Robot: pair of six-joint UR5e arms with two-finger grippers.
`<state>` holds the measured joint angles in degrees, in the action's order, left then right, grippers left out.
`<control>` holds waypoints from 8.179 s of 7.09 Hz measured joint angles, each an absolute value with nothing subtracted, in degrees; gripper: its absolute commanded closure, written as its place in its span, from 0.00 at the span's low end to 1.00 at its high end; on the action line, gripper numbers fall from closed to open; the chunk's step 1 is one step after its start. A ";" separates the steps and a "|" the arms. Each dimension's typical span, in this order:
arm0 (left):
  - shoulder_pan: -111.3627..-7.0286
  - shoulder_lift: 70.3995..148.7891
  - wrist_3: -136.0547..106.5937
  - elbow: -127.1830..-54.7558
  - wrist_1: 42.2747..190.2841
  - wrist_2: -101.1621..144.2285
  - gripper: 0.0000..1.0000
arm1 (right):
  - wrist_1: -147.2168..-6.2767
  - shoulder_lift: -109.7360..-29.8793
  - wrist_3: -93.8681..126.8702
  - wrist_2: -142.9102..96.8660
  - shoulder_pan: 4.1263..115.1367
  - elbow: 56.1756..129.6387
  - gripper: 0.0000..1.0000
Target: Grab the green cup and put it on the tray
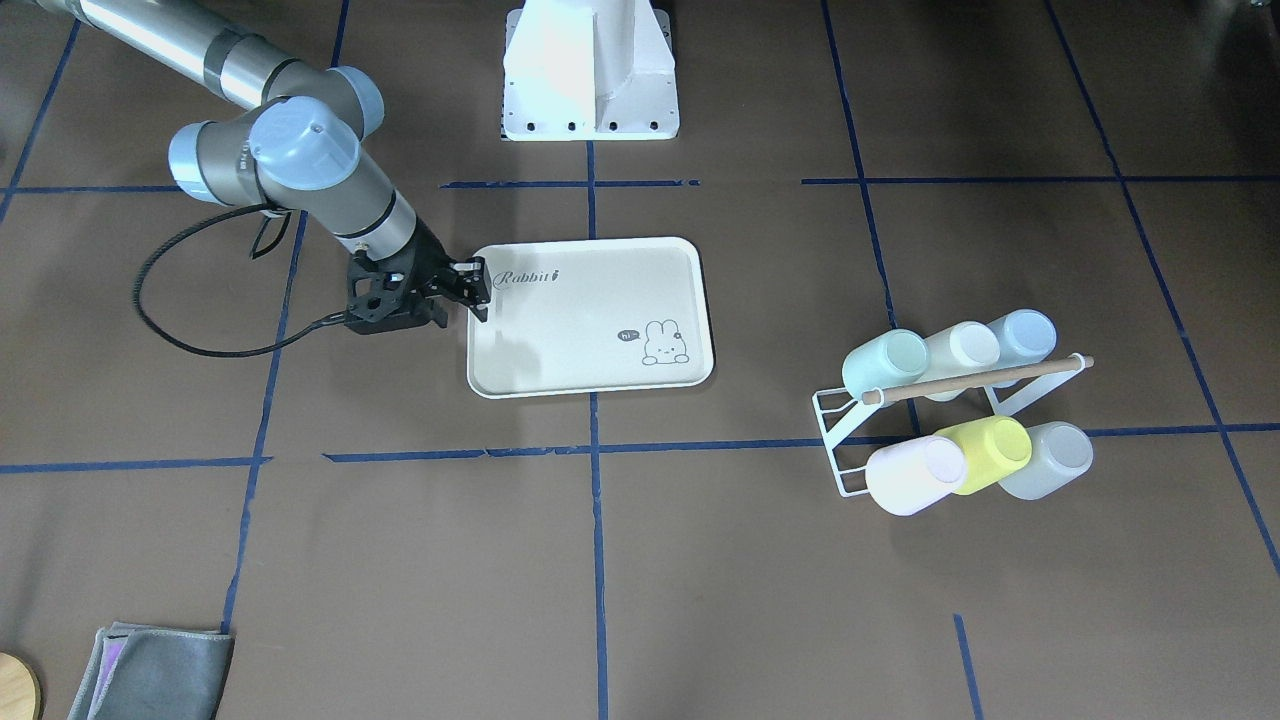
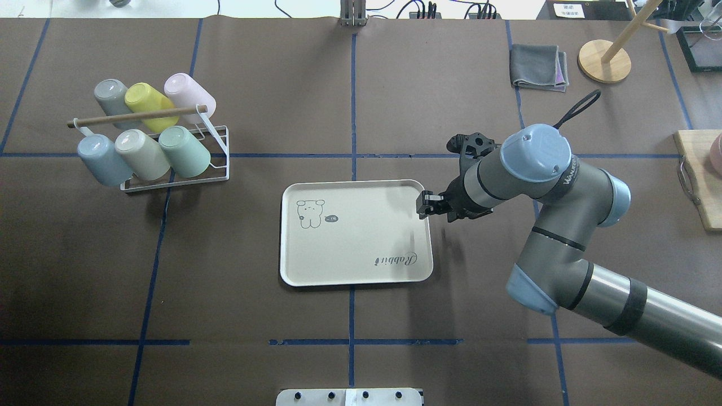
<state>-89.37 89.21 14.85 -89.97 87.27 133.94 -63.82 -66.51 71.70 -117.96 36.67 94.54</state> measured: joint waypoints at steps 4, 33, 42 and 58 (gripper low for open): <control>-89.21 89.29 14.85 -90.40 87.30 133.84 0.00 | -83.85 -66.90 45.88 -126.85 54.33 98.69 0.00; -42.06 120.72 34.29 -115.91 63.91 83.02 0.00 | -94.21 -101.28 -10.28 -128.60 87.36 105.26 0.00; -29.54 122.67 52.18 -115.50 48.06 60.83 0.00 | -94.22 -102.39 -10.28 -128.61 87.36 104.56 0.00; -26.63 122.29 53.51 -95.58 66.47 52.73 0.00 | -94.22 -102.39 -10.37 -128.58 87.36 103.51 0.00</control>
<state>-26.63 122.29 53.51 -95.58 66.47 52.73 -94.22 -102.39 -10.37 -128.58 87.36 103.51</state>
